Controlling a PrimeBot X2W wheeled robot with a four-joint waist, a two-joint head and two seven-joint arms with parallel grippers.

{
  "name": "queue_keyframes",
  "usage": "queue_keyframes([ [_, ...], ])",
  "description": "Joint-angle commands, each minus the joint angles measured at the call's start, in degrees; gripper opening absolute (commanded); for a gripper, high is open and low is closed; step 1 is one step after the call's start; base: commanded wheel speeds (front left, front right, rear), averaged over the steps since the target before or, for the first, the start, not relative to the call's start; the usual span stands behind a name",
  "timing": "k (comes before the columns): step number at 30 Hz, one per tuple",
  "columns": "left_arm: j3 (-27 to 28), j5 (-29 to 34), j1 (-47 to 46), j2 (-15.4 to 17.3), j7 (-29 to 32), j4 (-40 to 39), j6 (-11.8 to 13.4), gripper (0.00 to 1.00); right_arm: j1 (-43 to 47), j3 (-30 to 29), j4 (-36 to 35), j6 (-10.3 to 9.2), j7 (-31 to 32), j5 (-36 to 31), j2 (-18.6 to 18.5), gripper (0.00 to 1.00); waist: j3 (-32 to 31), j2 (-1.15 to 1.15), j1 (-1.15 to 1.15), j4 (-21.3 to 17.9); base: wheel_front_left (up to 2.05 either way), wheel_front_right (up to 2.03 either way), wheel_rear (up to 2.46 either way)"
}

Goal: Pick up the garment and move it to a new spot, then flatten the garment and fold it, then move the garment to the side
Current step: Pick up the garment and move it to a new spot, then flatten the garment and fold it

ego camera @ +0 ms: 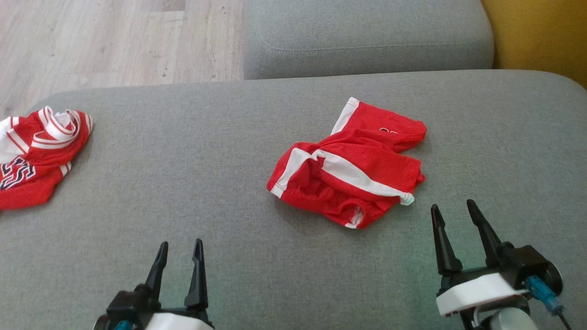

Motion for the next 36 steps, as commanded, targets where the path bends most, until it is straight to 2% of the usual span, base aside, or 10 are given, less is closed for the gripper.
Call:
queue_keyframes([
  [1,2.5,0.5,-1.8,-0.1,-0.6,-2.0,-0.2,1.0,-1.4,1.2,-1.5,-0.04,-0.6,0.1,-0.2,1.0,0.0,0.0,0.0,0.0,0.0,0.0,0.0],
  [15,3.7,1.6,-1.8,-1.2,-0.6,-0.8,-1.5,1.0,-1.6,1.1,-1.0,-0.04,-0.6,-0.1,-0.2,1.0,0.3,0.0,0.0,0.2,0.0,0.0,0.0],
  [31,3.4,2.5,-3.4,-1.7,-0.4,-0.6,-1.3,1.0,-2.7,0.5,-1.8,-0.04,-0.6,-0.8,-0.2,1.0,2.8,0.0,0.0,0.0,0.0,0.0,0.0],
  [35,1.2,2.7,-6.2,-3.0,1.2,-1.0,-2.6,1.0,-3.3,0.3,-2.0,-0.04,-0.6,-1.0,-0.2,1.0,3.8,0.0,0.0,0.1,0.0,0.0,0.0],
  [36,-0.2,1.9,-8.1,-4.2,2.8,-1.1,-3.8,1.0,-3.7,0.2,-2.1,-0.04,-0.6,-1.1,-0.2,1.0,4.4,0.0,0.0,0.0,0.0,0.0,0.0],
])
